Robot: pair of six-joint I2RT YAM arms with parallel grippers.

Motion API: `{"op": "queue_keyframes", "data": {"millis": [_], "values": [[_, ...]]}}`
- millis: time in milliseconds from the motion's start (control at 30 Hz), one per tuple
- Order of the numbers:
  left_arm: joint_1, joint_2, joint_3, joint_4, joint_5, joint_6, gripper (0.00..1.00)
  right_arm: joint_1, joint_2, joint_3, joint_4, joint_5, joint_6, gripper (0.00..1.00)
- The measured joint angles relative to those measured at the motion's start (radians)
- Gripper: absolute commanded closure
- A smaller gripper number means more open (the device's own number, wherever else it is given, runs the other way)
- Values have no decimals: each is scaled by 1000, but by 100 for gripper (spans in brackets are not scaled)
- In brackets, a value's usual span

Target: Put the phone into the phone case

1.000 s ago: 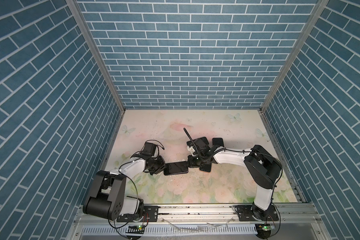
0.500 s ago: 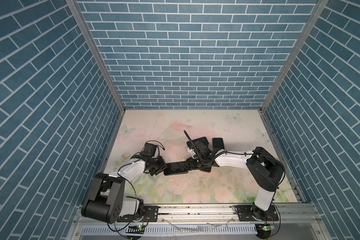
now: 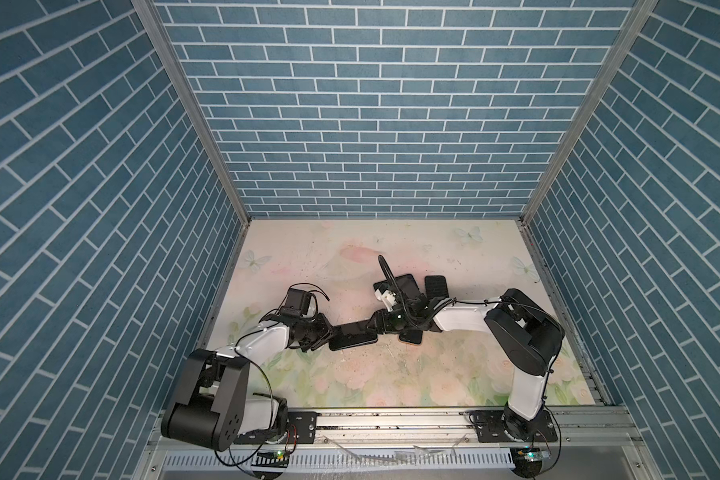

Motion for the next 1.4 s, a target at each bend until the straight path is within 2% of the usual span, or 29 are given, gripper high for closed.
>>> {"op": "queue_keyframes", "data": {"millis": [200,533,1200,1400], "values": [[2,-5,-25,61,26,-9,59,-45,-3,-118,220,-85,60,54],[-6,3,-37,100,69,-19,59,-75,-90,-200,396,-212,123,59],[-8,3,-39,95,82,-23,59,-92,-112,-206,431,-234,174,84],[-8,8,-39,98,86,-23,59,-99,-85,-206,447,-227,194,99]]}}
